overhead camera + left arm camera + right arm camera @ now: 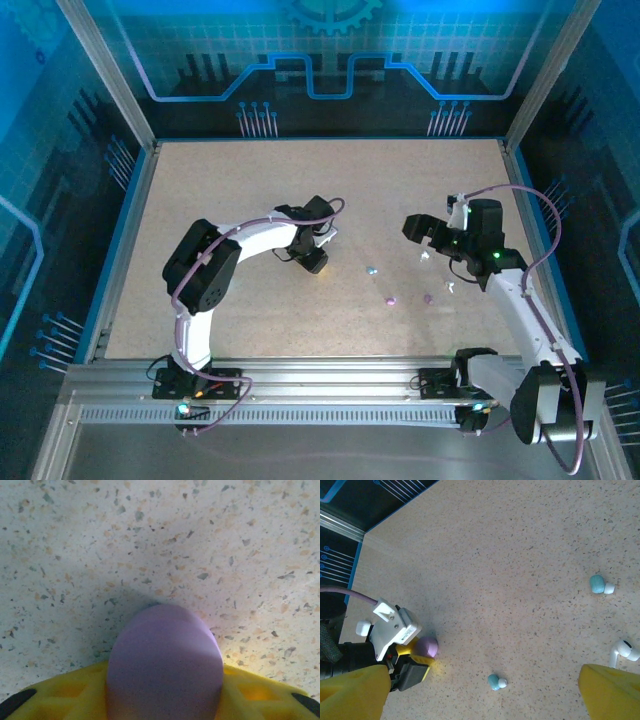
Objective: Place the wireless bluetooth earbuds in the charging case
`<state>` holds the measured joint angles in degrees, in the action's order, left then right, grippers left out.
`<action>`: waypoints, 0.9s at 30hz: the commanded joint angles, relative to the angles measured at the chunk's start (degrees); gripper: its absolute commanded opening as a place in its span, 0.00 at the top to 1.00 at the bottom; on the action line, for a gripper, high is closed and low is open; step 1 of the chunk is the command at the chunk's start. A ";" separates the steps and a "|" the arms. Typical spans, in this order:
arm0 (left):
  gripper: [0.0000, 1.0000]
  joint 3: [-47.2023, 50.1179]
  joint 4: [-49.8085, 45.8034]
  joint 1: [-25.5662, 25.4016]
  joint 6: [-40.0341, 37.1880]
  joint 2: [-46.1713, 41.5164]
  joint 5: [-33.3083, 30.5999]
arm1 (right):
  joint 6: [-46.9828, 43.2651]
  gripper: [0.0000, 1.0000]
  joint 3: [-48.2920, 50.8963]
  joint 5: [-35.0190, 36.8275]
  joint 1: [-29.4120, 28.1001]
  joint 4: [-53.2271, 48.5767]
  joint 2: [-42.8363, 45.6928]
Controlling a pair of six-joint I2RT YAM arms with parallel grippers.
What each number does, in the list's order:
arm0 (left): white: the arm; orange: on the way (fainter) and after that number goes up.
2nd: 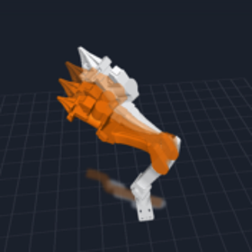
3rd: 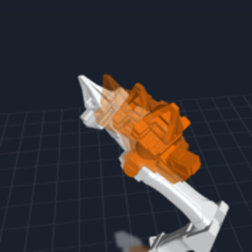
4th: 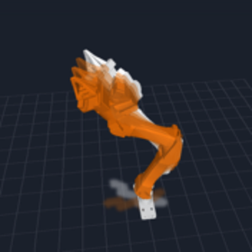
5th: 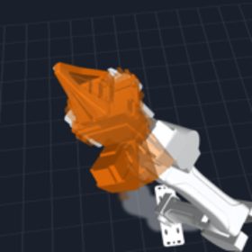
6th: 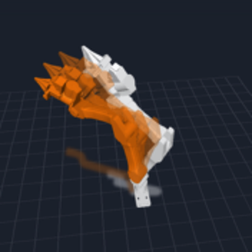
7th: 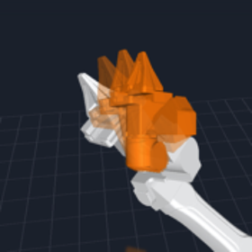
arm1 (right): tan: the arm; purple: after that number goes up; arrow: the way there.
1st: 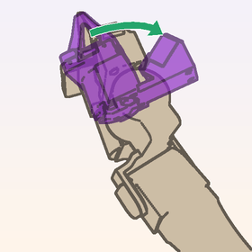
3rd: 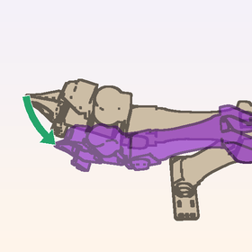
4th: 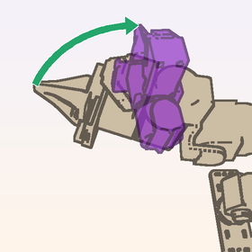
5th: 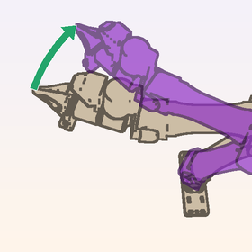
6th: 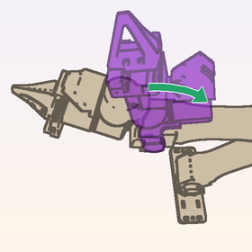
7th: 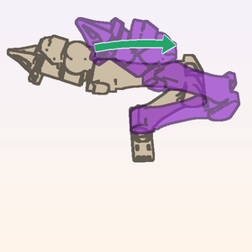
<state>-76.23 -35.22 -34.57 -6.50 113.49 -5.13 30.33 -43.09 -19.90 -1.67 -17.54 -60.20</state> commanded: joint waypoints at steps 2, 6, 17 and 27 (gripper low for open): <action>0.57 1.99 0.91 0.20 -1.12 -3.32 1.54 | 0.79 0.02 0.29 0.24 0.95 -0.65 0.48; 0.59 5.04 4.41 0.15 -2.06 -10.07 6.41 | 0.94 0.04 -0.68 -1.55 0.93 -1.38 -0.54; 0.63 20.13 22.48 0.00 -13.30 -34.61 24.85 | 2.87 0.28 -5.77 -17.73 -0.63 -4.17 -5.10; 0.65 20.82 23.50 -2.42 -20.09 -40.45 26.76 | 3.99 0.41 -17.30 -20.03 -12.66 -11.19 -9.77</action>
<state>-54.26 -12.80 -36.47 -23.27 74.39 19.38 33.93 -56.93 -37.63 -11.40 -24.75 -68.18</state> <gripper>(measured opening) 0.410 0.590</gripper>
